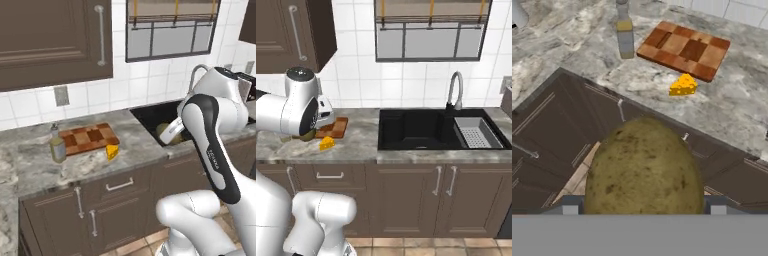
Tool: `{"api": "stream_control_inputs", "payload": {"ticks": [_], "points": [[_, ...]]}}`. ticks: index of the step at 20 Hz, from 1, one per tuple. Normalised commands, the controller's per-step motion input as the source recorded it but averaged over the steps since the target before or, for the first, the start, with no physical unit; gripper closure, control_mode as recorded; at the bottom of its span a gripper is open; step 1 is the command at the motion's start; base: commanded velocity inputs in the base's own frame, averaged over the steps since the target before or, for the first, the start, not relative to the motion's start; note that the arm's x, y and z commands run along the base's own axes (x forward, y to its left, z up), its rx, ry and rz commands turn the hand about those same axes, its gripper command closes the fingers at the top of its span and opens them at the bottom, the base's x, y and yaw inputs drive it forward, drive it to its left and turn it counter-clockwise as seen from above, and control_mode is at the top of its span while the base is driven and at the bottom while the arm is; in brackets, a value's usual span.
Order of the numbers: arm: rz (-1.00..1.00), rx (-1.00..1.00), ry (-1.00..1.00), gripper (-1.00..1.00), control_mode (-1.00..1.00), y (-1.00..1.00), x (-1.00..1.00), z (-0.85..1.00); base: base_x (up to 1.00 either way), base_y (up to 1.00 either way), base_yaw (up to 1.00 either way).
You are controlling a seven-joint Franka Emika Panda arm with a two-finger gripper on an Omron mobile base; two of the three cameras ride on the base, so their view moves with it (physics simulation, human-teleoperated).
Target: Retrieve the reheated potato from the microwave, then place the potato, cheese, and condiment on the cutting board.
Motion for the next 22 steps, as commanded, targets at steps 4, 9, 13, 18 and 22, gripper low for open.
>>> {"api": "stream_control_inputs", "payload": {"ticks": [4,9,13,18,22], "points": [[0.0,0.0,0.0,1.0,1.0,0.0,0.0,0.0,0.49,0.89,0.0],[0.0,0.0,0.0,1.0,1.0,0.0,0.0,0.0,0.42,0.7,0.07],[0.0,0.0,0.0,1.0,1.0,0.0,0.0,0.0,0.36,0.36,0.03],[0.0,0.0,0.0,1.0,1.0,0.0,0.0,0.0,0.17,0.01,0.0],[0.0,0.0,0.0,1.0,1.0,0.0,0.0,0.0,0.22,-0.08,0.0]]}}
